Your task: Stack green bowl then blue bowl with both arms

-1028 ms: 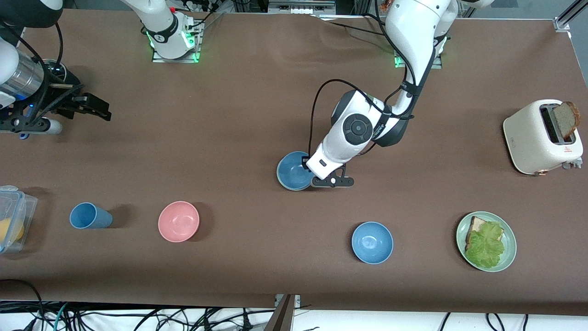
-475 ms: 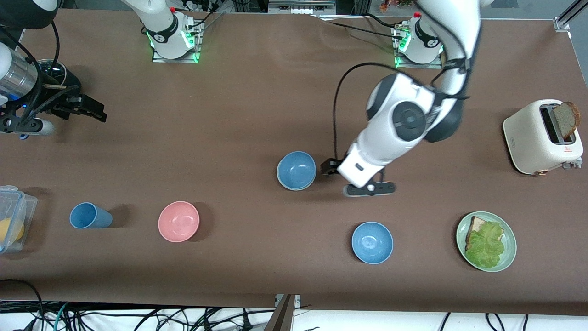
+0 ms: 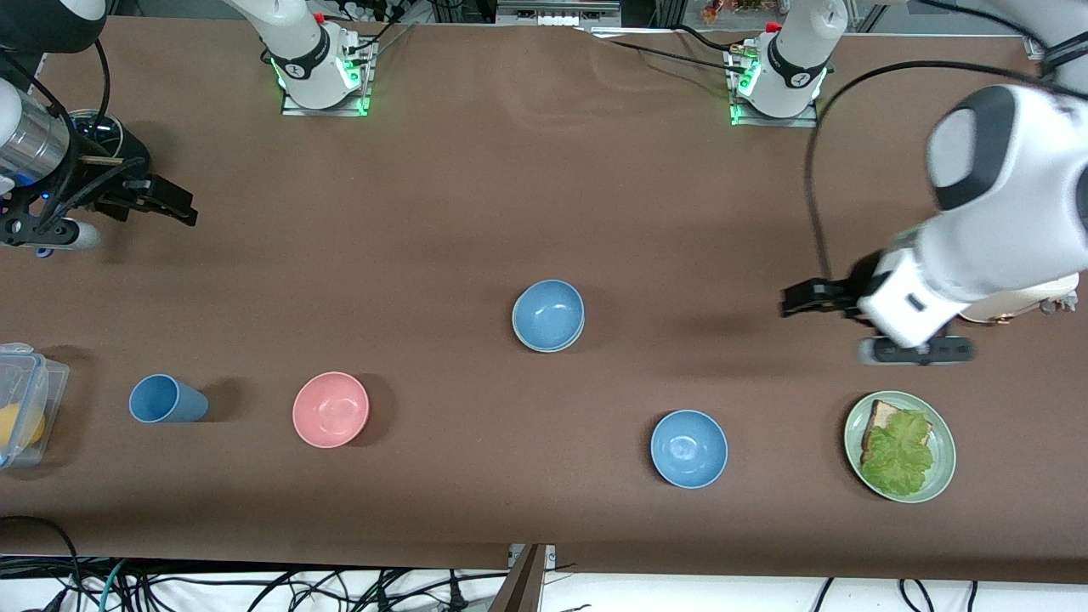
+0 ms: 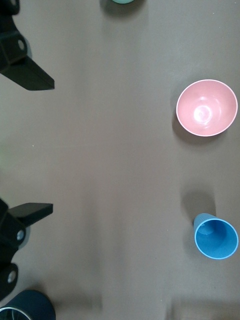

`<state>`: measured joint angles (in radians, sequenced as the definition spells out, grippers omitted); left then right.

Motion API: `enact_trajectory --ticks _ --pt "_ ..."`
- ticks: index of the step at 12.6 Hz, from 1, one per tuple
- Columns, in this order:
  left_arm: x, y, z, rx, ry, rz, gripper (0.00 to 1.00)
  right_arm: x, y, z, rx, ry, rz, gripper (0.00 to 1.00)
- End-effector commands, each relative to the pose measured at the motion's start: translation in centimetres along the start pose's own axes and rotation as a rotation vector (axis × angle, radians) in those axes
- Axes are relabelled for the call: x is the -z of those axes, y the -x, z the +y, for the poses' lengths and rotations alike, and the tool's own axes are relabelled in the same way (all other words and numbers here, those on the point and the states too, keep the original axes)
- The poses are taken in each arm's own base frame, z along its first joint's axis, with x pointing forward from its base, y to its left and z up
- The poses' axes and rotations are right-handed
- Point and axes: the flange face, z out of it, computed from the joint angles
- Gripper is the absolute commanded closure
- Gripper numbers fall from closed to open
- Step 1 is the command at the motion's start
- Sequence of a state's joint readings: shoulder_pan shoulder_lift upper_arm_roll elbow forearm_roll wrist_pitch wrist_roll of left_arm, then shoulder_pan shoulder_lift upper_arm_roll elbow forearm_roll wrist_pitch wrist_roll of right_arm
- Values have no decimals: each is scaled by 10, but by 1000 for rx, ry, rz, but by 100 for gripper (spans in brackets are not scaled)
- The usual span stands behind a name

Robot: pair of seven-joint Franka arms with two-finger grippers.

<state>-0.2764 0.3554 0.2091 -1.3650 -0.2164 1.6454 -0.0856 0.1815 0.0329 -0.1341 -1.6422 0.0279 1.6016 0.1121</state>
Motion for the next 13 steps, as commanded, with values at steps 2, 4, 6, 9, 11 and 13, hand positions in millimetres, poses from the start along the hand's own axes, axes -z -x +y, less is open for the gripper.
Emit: enact_trajectory --ticks 2,4,6,9,11,13 --pt "39 26 -49 -61 -69 -35 0 4 2 2 15 7 11 1" --pt "46 30 -76 -50 -69 -37 0 5 2 2 15 7 14 1" --pt "53 43 -72 -91 -122 -51 0 5 2 2 15 7 14 1" --pt "50 71 -65 -74 -138 -75 0 4 1 2 15 7 14 1" --pt "51 75 -60 -40 -138 -73 0 4 1 2 15 7 13 1" --pt "54 80 -55 -32 -138 -70 0 4 1 2 15 7 14 1"
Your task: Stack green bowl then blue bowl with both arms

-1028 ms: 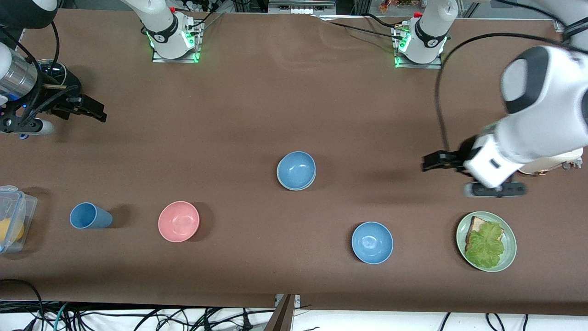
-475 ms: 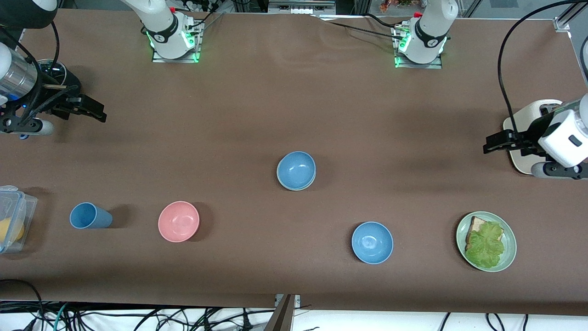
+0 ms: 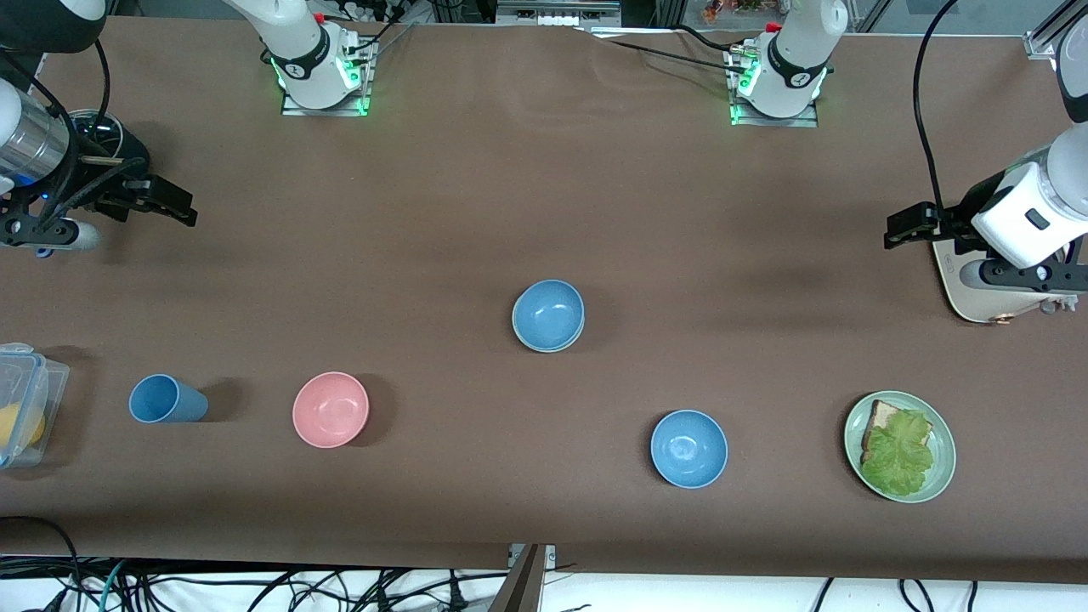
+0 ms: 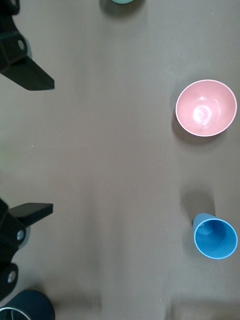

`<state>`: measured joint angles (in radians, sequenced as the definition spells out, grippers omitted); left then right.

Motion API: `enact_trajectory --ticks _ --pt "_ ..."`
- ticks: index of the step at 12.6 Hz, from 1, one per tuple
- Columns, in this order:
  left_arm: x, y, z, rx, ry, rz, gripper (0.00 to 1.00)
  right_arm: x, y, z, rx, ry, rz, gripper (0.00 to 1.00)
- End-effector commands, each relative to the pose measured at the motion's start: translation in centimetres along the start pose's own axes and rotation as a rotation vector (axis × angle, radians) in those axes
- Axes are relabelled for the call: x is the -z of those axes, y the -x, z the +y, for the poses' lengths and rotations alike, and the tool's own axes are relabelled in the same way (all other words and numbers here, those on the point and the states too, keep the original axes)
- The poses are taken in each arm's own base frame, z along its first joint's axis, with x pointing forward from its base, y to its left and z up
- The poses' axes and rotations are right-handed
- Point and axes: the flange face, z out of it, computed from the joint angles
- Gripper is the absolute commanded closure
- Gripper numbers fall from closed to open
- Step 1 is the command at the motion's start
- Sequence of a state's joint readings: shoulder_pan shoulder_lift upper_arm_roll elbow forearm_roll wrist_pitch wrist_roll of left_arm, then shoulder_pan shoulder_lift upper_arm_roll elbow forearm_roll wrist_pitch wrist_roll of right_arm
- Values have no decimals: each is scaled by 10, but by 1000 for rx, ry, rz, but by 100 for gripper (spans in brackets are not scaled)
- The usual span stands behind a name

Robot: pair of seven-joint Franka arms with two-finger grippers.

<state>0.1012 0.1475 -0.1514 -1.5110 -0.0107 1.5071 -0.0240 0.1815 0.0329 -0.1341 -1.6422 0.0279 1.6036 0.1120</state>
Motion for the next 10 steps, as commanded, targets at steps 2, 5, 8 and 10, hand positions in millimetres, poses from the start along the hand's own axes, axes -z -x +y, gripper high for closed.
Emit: enact_trajectory --ticks 2,5,8,10 --pt "5 13 3 19 -28 7 0 4 1 2 14 7 13 1" --pt "1 3 3 21 15 2 0 4 1 2 14 7 11 1" --pt "5 -6 5 16 10 7 0 4 1 2 14 7 13 1" --pt "4 -7 3 19 17 5 0 4 1 2 14 7 11 1"
